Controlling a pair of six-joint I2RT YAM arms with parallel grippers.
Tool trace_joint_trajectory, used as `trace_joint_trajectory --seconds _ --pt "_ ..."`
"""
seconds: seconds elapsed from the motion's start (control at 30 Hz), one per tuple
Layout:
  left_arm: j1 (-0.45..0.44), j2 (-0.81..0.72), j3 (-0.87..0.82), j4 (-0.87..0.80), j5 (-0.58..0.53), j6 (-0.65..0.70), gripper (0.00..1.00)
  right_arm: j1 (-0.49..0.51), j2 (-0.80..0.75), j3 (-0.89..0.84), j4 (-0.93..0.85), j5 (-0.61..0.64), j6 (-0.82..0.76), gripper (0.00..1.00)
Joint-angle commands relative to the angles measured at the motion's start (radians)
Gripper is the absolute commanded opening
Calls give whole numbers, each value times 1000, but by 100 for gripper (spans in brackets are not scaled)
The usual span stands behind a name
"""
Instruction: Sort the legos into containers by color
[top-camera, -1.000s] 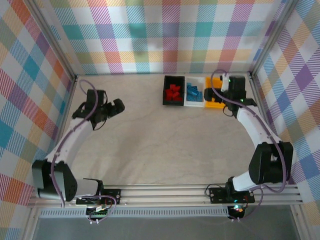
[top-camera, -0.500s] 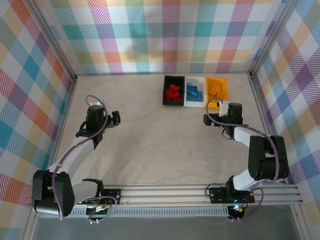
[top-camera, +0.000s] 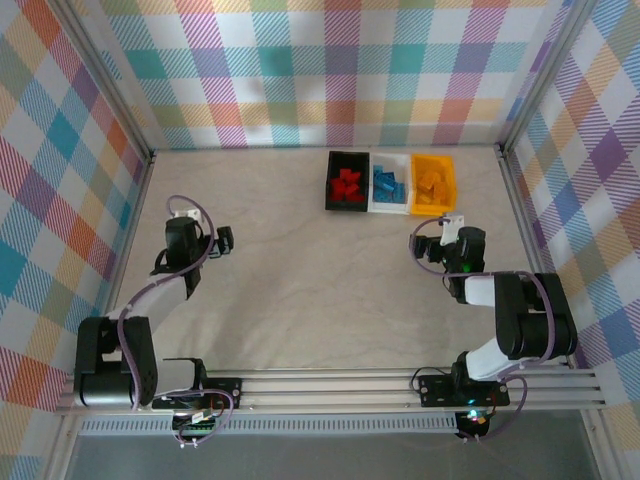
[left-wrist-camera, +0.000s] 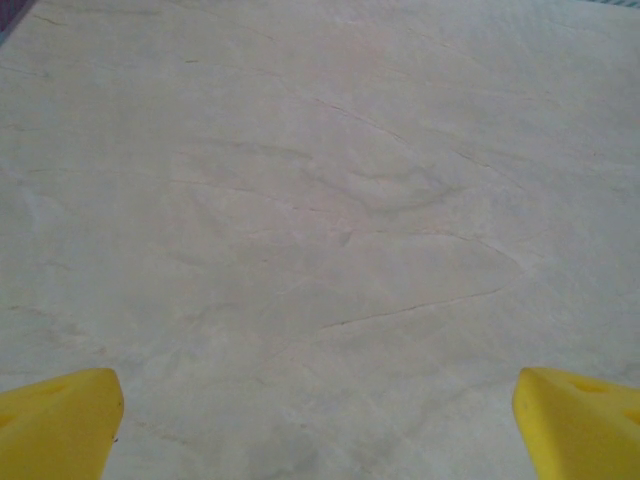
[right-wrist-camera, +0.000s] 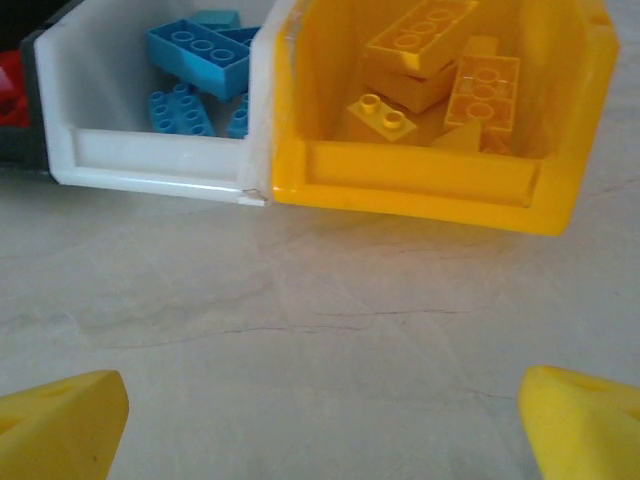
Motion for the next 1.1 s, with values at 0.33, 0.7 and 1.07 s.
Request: trace_joint_trajectory --seconds 0.33,0.7,1.07 --pt "-23 117 -87 307 176 100 100 -3 8 -5 97 33 23 100" --pt "-93 198 -76 381 174 135 100 -4 9 -5 98 32 22 100" --pt "-64 266 -145 566 3 27 100 -3 9 -5 96 31 23 100"
